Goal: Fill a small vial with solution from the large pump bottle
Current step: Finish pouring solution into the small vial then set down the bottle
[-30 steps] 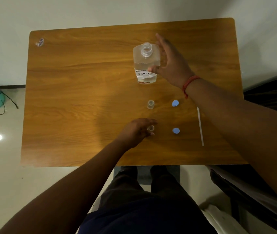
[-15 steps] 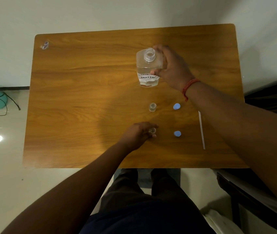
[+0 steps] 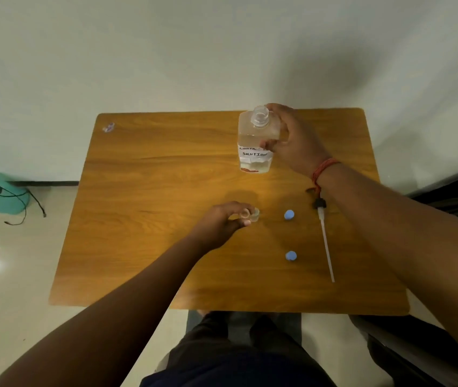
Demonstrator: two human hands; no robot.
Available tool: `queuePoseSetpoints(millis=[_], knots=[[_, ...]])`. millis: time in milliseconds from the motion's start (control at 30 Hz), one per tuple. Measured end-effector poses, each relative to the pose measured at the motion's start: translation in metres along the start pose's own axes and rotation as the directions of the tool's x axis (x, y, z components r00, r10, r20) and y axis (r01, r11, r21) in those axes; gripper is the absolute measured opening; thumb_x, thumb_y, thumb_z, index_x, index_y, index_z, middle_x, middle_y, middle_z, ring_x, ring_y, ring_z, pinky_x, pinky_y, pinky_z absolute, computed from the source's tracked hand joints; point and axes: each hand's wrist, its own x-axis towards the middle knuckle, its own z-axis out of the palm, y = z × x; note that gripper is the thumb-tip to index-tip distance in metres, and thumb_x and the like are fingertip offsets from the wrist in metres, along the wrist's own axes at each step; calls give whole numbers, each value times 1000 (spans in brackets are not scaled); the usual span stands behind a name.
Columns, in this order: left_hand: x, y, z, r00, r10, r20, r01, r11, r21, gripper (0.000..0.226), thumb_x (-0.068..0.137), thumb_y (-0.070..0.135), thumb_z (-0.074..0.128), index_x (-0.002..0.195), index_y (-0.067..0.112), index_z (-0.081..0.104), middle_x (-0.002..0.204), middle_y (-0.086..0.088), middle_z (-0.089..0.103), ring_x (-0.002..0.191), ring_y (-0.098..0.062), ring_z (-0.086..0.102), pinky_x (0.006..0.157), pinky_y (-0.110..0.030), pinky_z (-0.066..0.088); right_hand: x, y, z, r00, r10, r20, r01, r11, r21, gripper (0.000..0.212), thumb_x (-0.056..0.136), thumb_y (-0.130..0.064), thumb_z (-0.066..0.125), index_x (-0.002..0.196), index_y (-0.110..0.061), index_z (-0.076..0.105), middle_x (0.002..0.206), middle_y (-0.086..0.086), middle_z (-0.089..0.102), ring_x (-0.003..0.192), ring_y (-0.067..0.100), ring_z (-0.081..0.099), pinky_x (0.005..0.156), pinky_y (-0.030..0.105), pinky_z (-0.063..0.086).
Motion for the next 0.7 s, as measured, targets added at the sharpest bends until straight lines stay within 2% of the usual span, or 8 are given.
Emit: queuePoseSetpoints(millis=[33,100,167,267,333,433,600,700], knots=[[3,7,-9,1000,-7,-20,6,1000,-15,23,96,17,69,118,15,71,127,10,66,116,-1,58,90,-8,43,2,-7,-7,1000,-24,-11,23,1000,-7,66,80,-21,78,138,-20,47,135,3,53,118,17,55,101,39,49],[7,22,-29,999,-8,-53,4,998,-62,12,96,18,68,107,22,72,127,10,68,115,0,60,93,-12,44,4,-22,-24,997,-61,-44,60,998,-30,65,80,-21,78,138,-20,48,132,5,54,116,19,56,100,38,49],[13,42,-53,997,16,-73,-24,994,-107,7,97,17,68,100,14,74,123,5,70,116,-7,63,99,-29,51,8,-41,-43,992,-99,-79,94,994,-60,63,81,-22,77,138,-20,50,129,5,57,113,20,56,99,37,50],[24,82,-94,996,18,-83,-31,987,-160,16,98,20,68,112,14,73,116,-13,71,107,-23,67,96,-48,57,16,-70,-73,982,-154,-111,144,985,-93,60,82,-23,76,137,-19,52,126,6,59,111,23,58,97,40,51],[28,112,-121,995,52,-84,-68,980,-189,18,99,22,66,114,16,72,112,-12,71,100,-20,66,84,-40,62,20,-92,-92,972,-188,-142,176,980,-90,60,82,-22,76,137,-19,52,124,6,59,109,23,59,96,40,52],[32,165,-165,990,94,-106,-116,968,-221,20,99,24,66,115,12,72,111,3,74,100,-19,70,76,-27,61,29,-128,-123,953,-238,-187,226,970,-86,59,83,-26,75,138,-21,53,122,1,58,106,16,59,96,36,52],[36,251,-227,972,194,-133,-213,965,-155,23,100,23,64,117,11,72,112,-5,73,100,-22,71,83,-43,63,43,-187,-170,922,-305,-237,290,952,-94,54,85,-32,74,135,-27,55,116,-3,58,105,16,61,96,37,51],[33,301,-263,955,263,-138,-278,955,-101,24,101,25,62,116,9,72,114,-11,72,97,-21,70,83,-45,63,51,-226,-201,893,-357,-273,344,934,-95,52,85,-32,74,133,-28,57,115,-1,59,105,19,63,95,41,52]])
